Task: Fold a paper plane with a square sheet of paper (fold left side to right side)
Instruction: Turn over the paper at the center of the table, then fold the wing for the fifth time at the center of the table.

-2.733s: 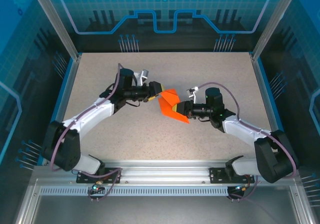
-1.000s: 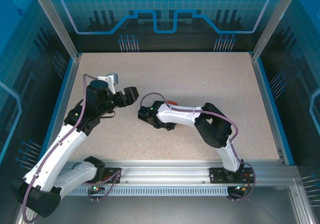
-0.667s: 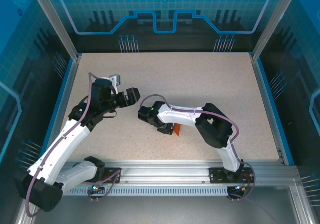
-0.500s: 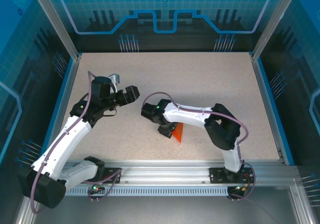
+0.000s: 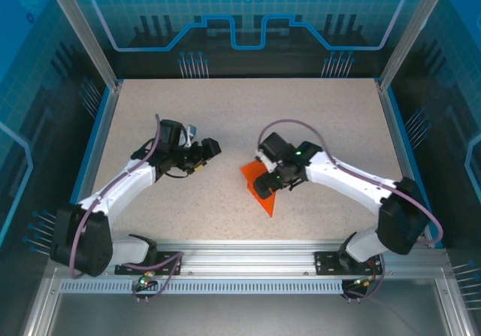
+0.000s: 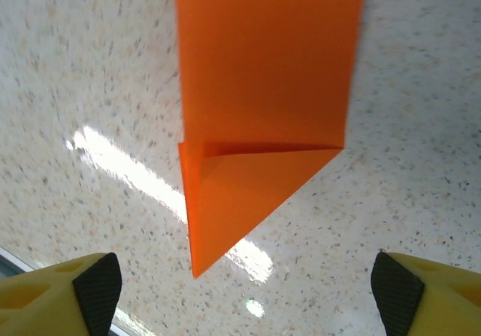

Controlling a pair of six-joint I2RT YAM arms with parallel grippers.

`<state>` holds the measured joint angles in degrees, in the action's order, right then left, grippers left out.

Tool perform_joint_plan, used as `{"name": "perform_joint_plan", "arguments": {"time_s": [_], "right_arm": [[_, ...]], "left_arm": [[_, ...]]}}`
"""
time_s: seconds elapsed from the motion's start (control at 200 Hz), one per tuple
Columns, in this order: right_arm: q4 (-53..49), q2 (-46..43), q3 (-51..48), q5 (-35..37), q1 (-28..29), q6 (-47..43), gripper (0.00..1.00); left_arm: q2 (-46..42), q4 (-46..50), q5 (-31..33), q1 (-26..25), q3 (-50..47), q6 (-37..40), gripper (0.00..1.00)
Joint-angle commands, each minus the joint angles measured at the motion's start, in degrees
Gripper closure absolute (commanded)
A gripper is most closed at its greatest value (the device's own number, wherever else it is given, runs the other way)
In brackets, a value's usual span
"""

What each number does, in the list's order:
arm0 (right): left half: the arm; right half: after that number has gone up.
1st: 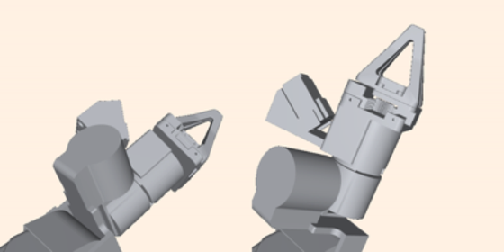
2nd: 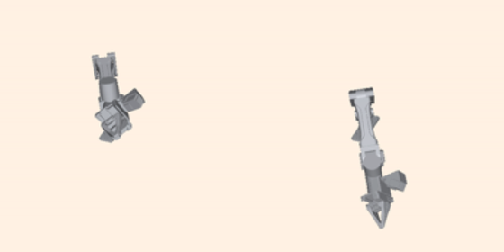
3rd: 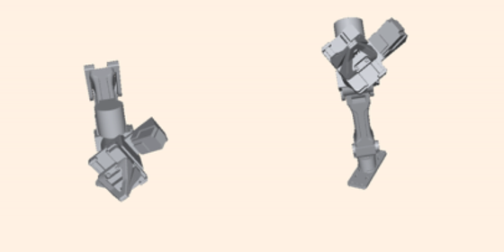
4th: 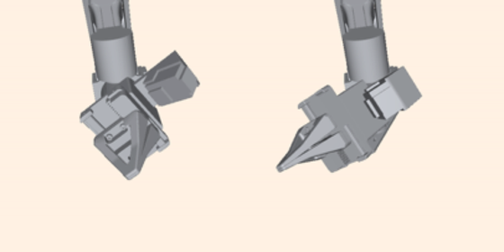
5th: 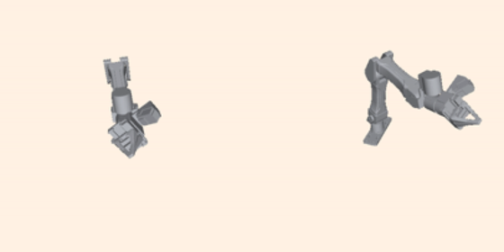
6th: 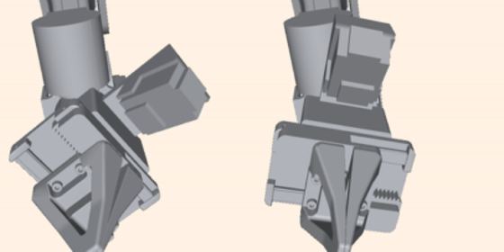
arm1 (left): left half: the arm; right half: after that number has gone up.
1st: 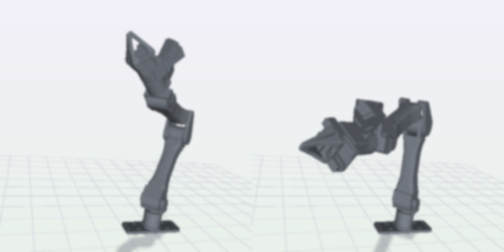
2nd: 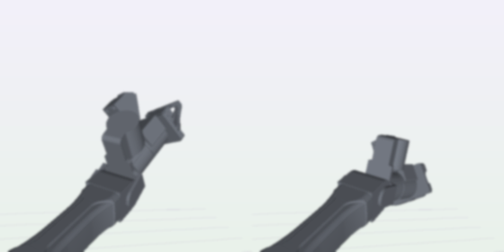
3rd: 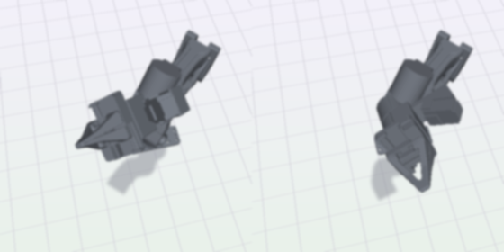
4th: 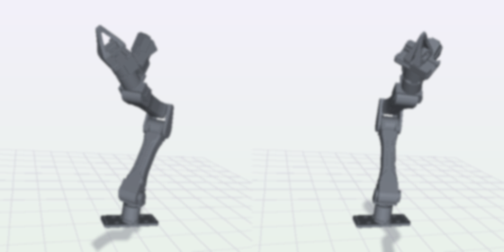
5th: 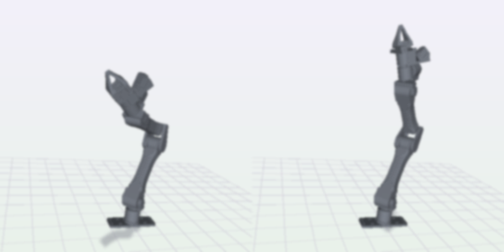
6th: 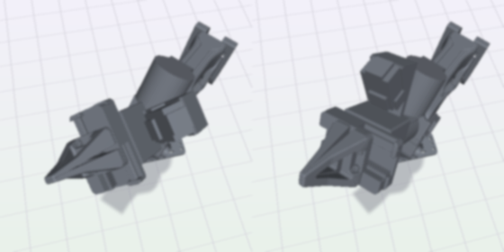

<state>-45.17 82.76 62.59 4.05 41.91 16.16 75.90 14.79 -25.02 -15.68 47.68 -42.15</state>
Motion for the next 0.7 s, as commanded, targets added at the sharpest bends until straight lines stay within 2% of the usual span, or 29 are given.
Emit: {"name": "perform_joint_plan", "arguments": {"time_s": [0.0,0.04,0.375,0.58,0.69], "right_arm": [[10.3,-6.4,-4.2,-7.2,-4.2,5.5,0.04],[12.8,-8.2,-5.9,-8.5,-5.8,6.7,0.0],[24.1,-17.9,-17.9,-14.4,-13.6,14.7,0.0],[26.8,-23.3,-23.6,-11.3,-14.9,17.6,0.0],[27.5,-25.6,-25.3,-9.7,-15.0,17.0,0.0]], "left_arm": [[3.9,-6.3,-5.0,-3.3,-0.3,-2.2,0.17],[5.8,-7.0,-5.0,-4.5,0.2,-2.4,0.17],[18.6,-12.6,-3.2,-11.2,3.7,-3.1,0.22],[25.1,-15.1,-3.8,-13.6,6.8,-3.4,0.27],[28.1,-15.2,-4.2,-14.3,8.6,-3.0,0.37]]}}
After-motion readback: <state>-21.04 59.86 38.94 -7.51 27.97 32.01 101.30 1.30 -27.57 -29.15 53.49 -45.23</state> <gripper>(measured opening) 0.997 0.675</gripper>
